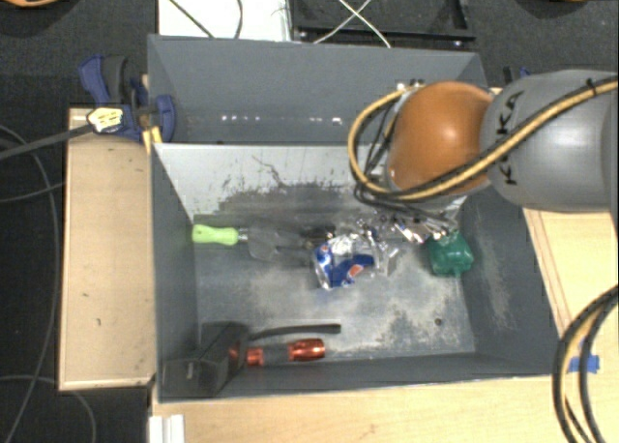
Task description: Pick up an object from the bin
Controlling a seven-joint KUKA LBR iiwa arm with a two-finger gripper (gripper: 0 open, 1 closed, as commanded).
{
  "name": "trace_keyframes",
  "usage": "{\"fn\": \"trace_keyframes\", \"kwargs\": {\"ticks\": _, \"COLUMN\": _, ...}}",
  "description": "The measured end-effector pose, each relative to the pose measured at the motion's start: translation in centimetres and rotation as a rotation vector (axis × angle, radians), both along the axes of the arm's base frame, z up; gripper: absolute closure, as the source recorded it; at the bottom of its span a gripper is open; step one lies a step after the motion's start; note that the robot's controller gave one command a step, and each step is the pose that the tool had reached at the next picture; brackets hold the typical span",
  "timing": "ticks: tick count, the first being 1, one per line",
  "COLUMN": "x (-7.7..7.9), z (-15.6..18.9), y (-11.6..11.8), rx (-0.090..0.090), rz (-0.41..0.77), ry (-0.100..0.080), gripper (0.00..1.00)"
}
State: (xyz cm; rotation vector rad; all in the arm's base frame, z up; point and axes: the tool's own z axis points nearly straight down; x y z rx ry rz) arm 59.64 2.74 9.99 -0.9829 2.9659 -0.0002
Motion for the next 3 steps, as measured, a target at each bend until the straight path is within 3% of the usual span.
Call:
{"fn": "trace_keyframes", "kwargs": {"ticks": 1, "x": 0.5, "z": 5.6, "y": 0.0, "rx": 0.001, "rz": -0.009, "ry": -0.017, "gripper": 1.00}}
{"fn": "trace_keyframes", "kwargs": {"ticks": 2, "x": 0.1, "z": 5.1, "y": 0.0, "rx": 0.002, "rz": -0.012, "ry": -0.003, "gripper": 1.00}}
{"fn": "trace_keyframes", "kwargs": {"ticks": 3, "x": 0.6, "z": 8.7, "y": 0.1, "rx": 0.003, "rz": -0.019, "ry": -0.023, "gripper": 1.00}}
